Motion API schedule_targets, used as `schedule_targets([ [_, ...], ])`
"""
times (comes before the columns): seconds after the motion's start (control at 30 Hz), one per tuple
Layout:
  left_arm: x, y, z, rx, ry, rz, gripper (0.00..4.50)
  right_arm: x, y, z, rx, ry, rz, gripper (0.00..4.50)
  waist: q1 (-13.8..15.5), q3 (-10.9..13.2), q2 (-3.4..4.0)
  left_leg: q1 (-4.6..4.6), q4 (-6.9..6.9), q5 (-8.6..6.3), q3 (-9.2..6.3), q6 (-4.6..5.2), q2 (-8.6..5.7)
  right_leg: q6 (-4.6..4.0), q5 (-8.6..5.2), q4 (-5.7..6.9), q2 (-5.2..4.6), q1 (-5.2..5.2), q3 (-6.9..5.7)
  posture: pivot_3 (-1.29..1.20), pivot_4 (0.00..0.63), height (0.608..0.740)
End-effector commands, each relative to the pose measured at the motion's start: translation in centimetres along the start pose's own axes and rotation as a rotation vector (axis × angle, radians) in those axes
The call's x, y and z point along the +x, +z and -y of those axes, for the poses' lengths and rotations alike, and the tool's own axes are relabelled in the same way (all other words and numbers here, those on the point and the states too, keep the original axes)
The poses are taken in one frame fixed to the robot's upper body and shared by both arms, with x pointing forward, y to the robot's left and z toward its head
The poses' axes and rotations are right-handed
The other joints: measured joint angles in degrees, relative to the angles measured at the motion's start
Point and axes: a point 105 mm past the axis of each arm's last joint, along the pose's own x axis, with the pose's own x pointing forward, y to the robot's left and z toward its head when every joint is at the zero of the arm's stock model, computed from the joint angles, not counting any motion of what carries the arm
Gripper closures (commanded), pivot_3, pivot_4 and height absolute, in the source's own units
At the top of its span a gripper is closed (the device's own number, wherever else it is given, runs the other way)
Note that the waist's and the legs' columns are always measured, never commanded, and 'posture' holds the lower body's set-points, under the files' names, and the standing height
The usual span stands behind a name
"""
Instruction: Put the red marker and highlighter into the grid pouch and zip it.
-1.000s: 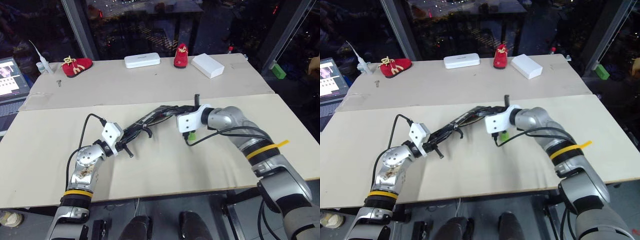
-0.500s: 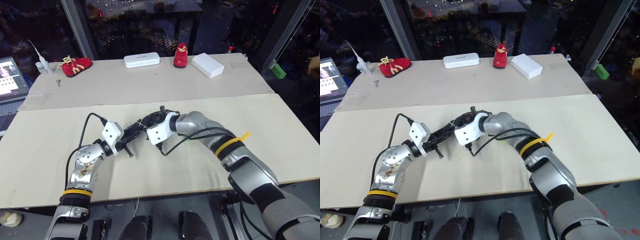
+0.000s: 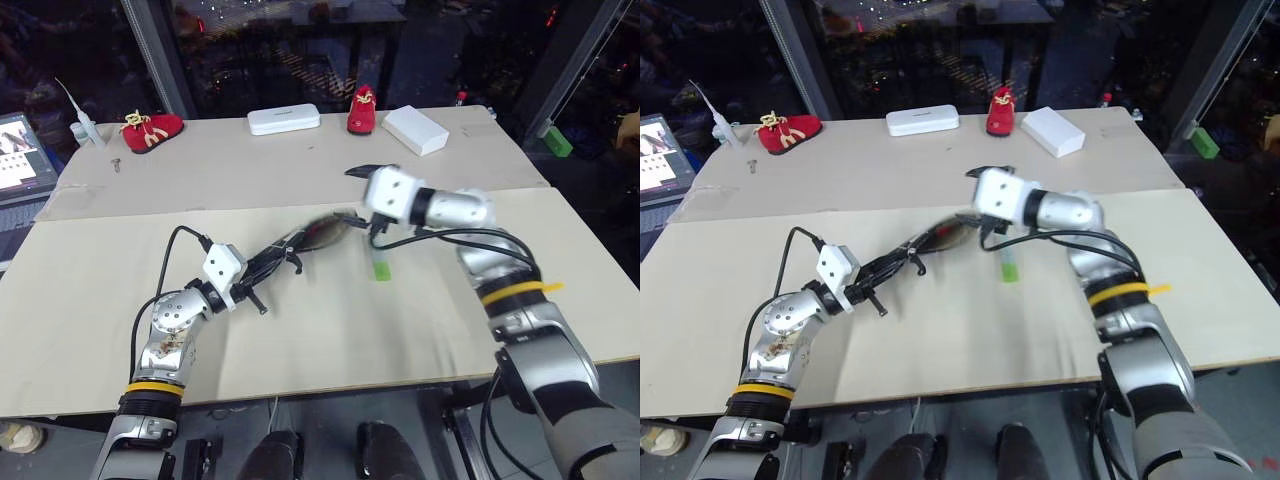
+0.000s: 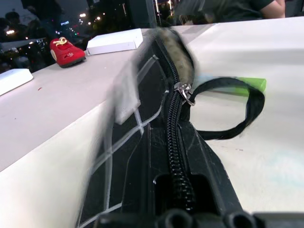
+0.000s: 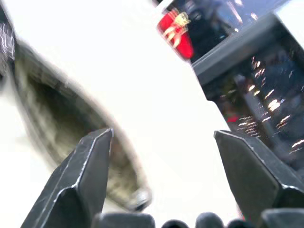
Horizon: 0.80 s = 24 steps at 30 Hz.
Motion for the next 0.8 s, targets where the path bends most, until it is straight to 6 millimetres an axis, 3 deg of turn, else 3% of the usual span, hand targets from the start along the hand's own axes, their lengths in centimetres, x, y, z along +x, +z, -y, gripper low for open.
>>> schedule_targets([
  [0.03,-0.1,1.0,-0.3,0.021,0.019,0.035,4.50,-2.5,-0.1,0.9,0.230,-0.069,-0.055,0.73,0.00,0.00,0.00,0.00,0.00,-0.01,0.00,0.00,0.02,-0.01,0.00,-0.01,0.00,0.00,0.00,0.00,0.150,0.740],
  [0.13,-0.3,0.9,-0.4,0.020,0.026,0.033,4.50,-3.3,-3.4,0.0,0.458,-0.175,-0.247,0.73,0.02,0.00,0.00,0.02,0.01,-0.01,0.03,0.00,0.08,-0.05,0.00,-0.01,0.02,0.00,0.00,0.00,0.150,0.740],
  [0.23,-0.5,0.9,-0.5,0.018,0.032,0.030,4.50,-4.0,-6.2,-2.2,0.519,-0.221,-0.447,0.73,0.14,0.00,0.00,0.02,0.01,0.00,0.08,-0.03,0.12,-0.14,0.05,0.02,0.02,-0.01,0.05,0.00,0.150,0.740],
  [0.4,-0.4,0.9,-0.4,0.016,0.030,0.031,4.50,-3.6,-8.3,-5.3,0.634,-0.252,-0.567,0.73,0.16,0.00,0.00,-0.11,0.04,0.01,0.11,-0.03,0.13,-0.15,0.05,0.01,0.02,-0.13,0.04,0.00,0.150,0.740],
  [0.8,0.2,1.0,-0.5,0.018,0.029,0.041,4.50,-1.3,-11.1,-8.9,0.652,-0.277,-0.681,0.73,-0.21,-0.04,-0.01,-0.33,0.11,0.06,0.17,-0.10,0.11,-0.22,0.10,0.11,0.08,-0.39,0.04,0.00,0.150,0.740],
])
